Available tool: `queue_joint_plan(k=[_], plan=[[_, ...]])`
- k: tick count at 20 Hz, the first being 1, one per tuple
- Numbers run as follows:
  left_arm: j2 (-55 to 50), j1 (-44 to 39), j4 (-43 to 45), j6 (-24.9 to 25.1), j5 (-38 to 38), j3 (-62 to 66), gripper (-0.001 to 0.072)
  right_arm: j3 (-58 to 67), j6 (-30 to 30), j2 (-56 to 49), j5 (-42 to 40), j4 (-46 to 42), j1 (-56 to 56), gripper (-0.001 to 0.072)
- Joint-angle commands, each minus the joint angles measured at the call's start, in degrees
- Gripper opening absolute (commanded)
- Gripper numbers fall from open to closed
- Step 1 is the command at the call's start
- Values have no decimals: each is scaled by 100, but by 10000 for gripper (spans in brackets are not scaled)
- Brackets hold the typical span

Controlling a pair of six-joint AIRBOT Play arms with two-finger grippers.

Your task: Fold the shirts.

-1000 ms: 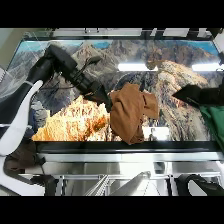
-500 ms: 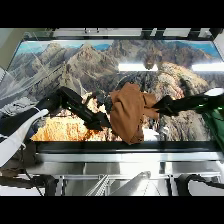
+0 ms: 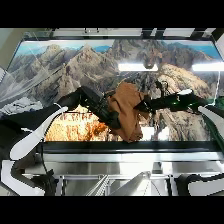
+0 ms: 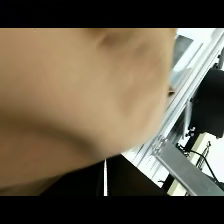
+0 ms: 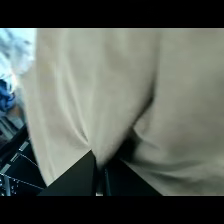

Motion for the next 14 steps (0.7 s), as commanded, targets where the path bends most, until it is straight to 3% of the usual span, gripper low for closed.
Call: queue_joint_plan(k=[1,4,7,8,9,10,11,14], plan=[[68,46,2,118,286,577,18,138,-236,424,140,125,-101,22],[680,407,33,116,264,761,19,138,-297,1351,111,105,-356,22],[999,728,57,111,157,350,22,136,254,1733,57,-538,-428,22],[997,752,50,94,122,133,189,114,446,1685,72,-977,-367,22],[997,748,44,92,-48,-164,436,50,507,1615,46,-1311,-286,22],[994,739,11,85,-323,-457,587,-55,507,1558,-48,-1493,-225,22],[988,680,-13,-7,-669,-754,619,-186,509,1519,-221,-1572,-195,22],[778,494,-162,-118,-1167,-1154,620,-588,549,1475,-826,-1604,-173,22]])
